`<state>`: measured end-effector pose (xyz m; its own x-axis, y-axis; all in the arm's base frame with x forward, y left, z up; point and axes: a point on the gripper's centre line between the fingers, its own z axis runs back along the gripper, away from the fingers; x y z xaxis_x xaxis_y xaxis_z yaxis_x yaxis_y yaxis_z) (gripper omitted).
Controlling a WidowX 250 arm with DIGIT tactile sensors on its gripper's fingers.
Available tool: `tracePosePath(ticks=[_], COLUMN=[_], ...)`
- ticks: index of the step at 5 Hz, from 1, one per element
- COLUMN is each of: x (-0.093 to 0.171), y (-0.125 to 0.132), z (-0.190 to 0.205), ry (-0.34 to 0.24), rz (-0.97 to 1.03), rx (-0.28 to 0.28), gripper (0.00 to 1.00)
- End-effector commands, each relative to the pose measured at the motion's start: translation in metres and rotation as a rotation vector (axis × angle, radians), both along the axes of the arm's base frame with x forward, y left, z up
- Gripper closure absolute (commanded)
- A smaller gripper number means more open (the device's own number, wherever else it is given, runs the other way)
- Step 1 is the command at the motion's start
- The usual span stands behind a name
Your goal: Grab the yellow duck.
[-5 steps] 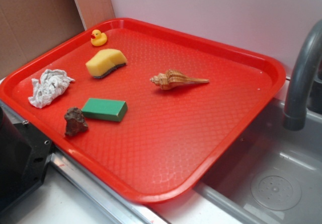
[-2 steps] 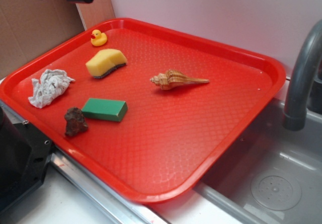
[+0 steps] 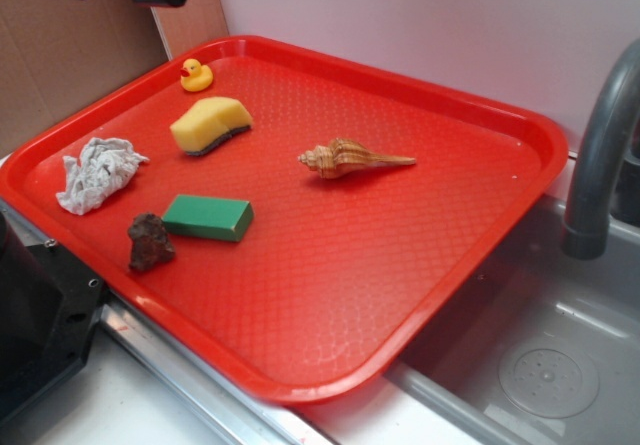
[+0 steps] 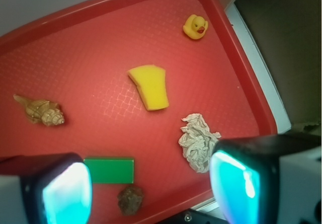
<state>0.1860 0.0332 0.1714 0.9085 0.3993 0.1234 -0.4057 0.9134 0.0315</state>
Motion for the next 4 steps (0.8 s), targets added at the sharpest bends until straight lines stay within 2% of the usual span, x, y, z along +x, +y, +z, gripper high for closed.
tracePosePath(ticks=[1,2,3,4], x=[0.046,0.059,0.073,0.093], y=[0.066,0.086,0.105,0.116], z=[-0.05,-0.067,-0.081,-0.093], ry=[-0.053,-0.083,-0.116,-0.116], rz=[0.458,0.536,0.565,0.537], rx=[0.068,0.079,0.027,-0.016], gripper=[0.0,0.0,0.0,0.0])
